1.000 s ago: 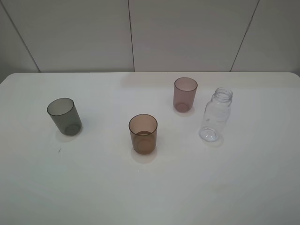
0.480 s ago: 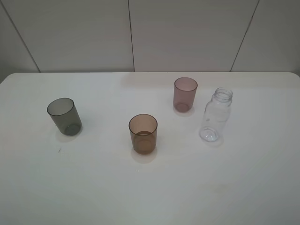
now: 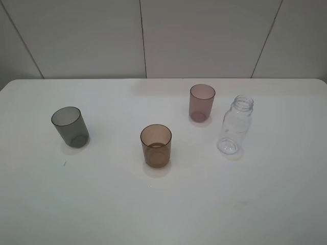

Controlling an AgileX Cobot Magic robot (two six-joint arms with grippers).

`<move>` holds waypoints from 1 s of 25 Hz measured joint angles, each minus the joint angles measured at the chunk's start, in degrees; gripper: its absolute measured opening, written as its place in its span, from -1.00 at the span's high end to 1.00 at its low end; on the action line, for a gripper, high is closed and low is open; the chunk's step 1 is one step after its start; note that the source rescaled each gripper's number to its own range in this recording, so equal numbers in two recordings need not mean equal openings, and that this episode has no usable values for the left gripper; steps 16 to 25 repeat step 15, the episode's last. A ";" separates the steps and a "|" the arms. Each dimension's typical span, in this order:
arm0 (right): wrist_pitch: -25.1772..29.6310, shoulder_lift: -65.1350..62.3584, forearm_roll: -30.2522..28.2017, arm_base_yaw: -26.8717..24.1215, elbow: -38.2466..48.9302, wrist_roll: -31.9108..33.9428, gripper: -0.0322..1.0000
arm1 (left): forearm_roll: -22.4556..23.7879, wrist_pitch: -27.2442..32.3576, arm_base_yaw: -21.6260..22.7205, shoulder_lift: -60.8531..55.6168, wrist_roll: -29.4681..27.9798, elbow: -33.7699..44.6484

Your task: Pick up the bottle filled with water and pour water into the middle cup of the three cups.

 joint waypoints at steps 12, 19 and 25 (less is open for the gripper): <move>-1.74 0.00 -0.62 0.00 1.88 -4.50 -1.00 | 0.00 0.00 0.00 0.00 0.00 0.00; -1.74 0.00 -0.66 0.00 1.88 -4.61 -1.00 | 0.00 0.00 0.00 0.00 0.00 0.00; -1.74 0.00 -0.66 0.00 1.88 -4.61 -1.00 | 0.00 0.00 0.00 0.00 0.00 0.00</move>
